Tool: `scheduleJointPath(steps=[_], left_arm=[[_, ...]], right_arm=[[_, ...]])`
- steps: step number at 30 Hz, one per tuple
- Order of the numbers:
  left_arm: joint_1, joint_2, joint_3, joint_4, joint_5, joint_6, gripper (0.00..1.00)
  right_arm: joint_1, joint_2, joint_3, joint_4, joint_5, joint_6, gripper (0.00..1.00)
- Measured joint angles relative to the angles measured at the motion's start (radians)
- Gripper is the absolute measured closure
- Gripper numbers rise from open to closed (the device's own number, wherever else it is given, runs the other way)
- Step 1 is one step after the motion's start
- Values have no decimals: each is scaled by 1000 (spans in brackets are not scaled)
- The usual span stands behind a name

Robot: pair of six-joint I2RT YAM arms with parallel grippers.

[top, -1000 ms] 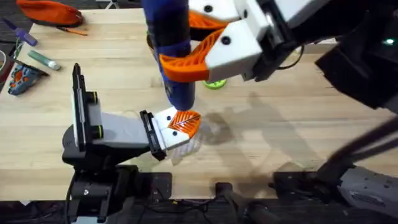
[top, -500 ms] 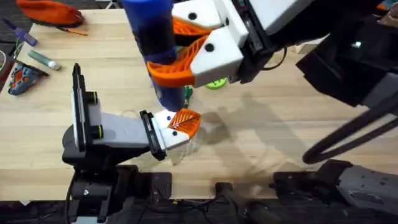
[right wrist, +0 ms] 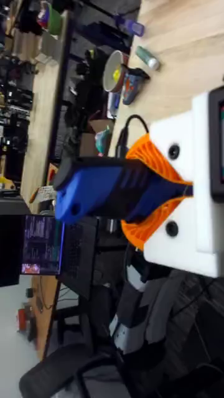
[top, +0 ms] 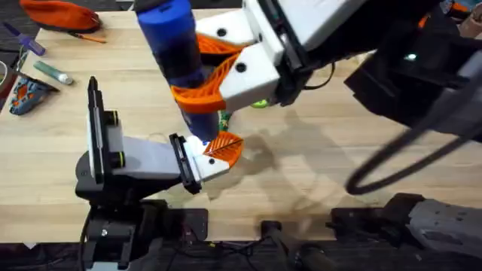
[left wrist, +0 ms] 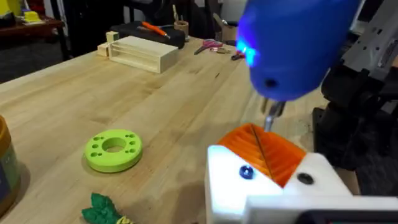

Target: Pick up the gripper from the table and insert it into the empty holder that is missing its gripper. Then pick up a screw, insert it into the mounting hole, and use the screwdriver to tighten it. Finally, clean up the table by picking up the vegetable and placing it into the bucket.

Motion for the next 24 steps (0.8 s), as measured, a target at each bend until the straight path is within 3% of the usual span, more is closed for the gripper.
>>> scheduleJointPath(steps=[24], left_arm=[[0,0,0,0,0,0,992]], right_arm=[[35,31,-1,66,0,0,935]])
